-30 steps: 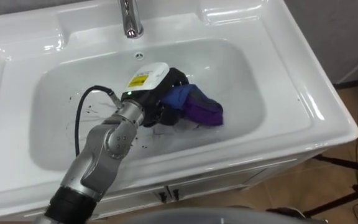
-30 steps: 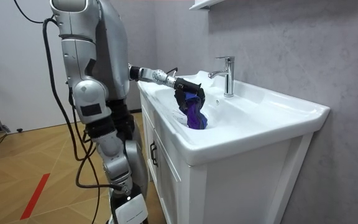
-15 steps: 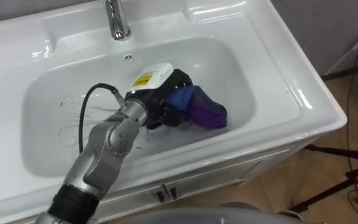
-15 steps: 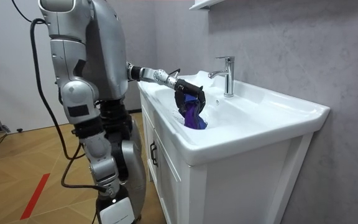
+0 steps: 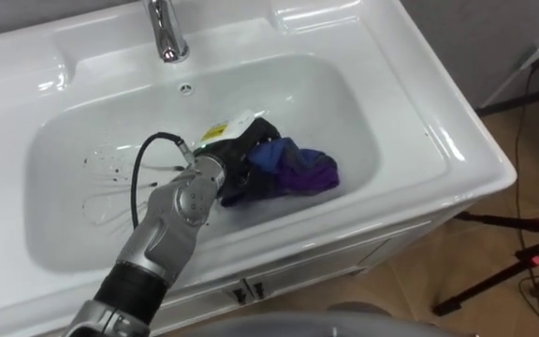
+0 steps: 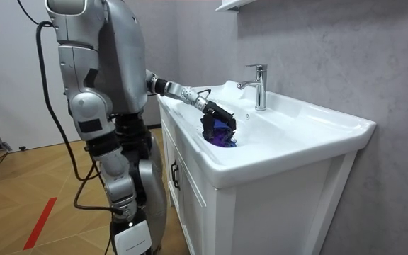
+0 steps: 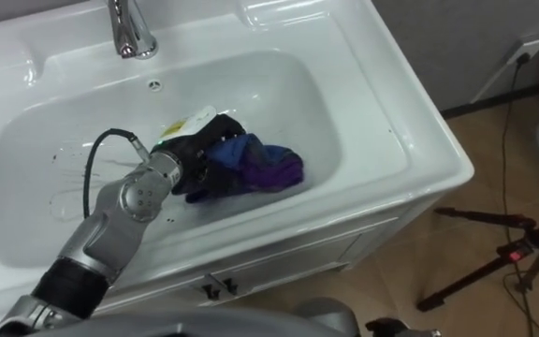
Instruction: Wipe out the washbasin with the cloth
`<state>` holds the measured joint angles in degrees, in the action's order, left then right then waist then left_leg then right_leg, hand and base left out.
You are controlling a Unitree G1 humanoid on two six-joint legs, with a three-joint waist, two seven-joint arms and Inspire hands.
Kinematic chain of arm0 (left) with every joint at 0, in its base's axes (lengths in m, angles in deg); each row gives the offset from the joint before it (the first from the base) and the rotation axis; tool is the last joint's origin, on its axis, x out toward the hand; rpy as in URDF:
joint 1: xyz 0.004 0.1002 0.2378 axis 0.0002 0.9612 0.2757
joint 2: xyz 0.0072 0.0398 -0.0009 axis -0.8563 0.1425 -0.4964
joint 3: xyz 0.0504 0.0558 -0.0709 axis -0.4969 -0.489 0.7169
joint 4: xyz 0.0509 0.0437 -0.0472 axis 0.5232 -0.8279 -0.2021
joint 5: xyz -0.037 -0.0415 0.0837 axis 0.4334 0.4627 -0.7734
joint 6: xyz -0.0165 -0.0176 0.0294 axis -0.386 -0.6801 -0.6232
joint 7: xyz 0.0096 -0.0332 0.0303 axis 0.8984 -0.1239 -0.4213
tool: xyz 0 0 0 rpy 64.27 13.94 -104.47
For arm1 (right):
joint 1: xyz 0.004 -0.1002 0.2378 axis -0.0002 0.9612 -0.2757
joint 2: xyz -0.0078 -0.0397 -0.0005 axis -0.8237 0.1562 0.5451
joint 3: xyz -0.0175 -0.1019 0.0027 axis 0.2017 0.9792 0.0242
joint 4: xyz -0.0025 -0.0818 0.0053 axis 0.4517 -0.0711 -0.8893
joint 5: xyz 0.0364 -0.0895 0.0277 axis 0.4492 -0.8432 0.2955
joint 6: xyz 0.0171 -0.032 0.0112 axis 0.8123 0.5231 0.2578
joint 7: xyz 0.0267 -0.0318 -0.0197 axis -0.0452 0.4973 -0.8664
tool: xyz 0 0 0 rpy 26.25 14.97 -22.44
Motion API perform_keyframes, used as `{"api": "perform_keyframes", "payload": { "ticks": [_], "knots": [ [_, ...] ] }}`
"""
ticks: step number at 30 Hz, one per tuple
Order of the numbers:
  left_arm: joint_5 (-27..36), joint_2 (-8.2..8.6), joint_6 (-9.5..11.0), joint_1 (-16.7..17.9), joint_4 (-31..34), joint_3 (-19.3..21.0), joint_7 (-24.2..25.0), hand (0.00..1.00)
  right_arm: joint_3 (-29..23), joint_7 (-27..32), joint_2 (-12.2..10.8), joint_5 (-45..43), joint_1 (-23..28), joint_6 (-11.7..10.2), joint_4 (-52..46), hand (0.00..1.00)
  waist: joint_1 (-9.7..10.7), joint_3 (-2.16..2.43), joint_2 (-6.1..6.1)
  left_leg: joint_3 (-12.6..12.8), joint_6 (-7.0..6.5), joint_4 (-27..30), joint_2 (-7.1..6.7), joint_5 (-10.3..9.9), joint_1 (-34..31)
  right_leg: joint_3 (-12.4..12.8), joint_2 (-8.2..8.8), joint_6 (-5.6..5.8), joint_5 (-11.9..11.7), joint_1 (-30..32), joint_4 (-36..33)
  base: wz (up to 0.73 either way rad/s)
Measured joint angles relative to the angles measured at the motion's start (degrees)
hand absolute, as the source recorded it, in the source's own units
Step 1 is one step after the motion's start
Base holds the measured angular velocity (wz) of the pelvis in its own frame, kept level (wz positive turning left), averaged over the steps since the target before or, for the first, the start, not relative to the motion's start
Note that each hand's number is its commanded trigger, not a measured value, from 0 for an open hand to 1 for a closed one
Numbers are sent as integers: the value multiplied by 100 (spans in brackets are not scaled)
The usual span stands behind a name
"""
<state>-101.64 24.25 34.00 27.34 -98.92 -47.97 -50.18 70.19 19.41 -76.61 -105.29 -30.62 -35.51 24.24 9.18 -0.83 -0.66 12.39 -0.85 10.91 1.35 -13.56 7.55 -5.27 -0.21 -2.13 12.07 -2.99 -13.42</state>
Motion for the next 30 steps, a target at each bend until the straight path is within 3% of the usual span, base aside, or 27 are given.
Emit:
{"api": "perform_keyframes", "payload": {
  "ticks": [5, 14, 19, 27, 30],
  "knots": [
    [-10, 41, -6, -165, -295, 34, -50, 100, 0, -65, -4, -1, 4, 37, 12, 0, 18, -5, -26, 11, 0, -7, 0, 0, 9, 35, -3, 0, 0, -18, -41, -4],
    [-492, 40, -172, -186, -421, -146, -37, 100, -11, -107, -9, -278, 88, 343, -216, 0, 25, -11, -83, 129, 0, -9, -3, -1, 110, 81, -15, 9, 7, -72, -13, -2],
    [-491, 43, -183, -116, -608, -51, -51, 100, -25, -106, -23, -458, 94, 408, -236, 0, -47, 7, -63, 265, 0, -18, 2, -1, 238, 297, -88, -6, -2, -120, -50, -17],
    [-489, 42, -107, -81, -1083, 360, -324, 100, -769, -80, 2, -682, 160, 538, -249, 0, -34, 69, 49, 242, 0, -14, 15, -1, 316, 330, -108, -38, -9, -169, -61, -6],
    [-500, -93, -107, 80, -1130, 609, -482, 100, -1098, -37, 13, -828, 167, 596, -267, 0, -18, 85, 127, 235, 1, -33, 24, -1, 298, 280, -115, -52, -18, -165, -66, 0]
  ]
}}
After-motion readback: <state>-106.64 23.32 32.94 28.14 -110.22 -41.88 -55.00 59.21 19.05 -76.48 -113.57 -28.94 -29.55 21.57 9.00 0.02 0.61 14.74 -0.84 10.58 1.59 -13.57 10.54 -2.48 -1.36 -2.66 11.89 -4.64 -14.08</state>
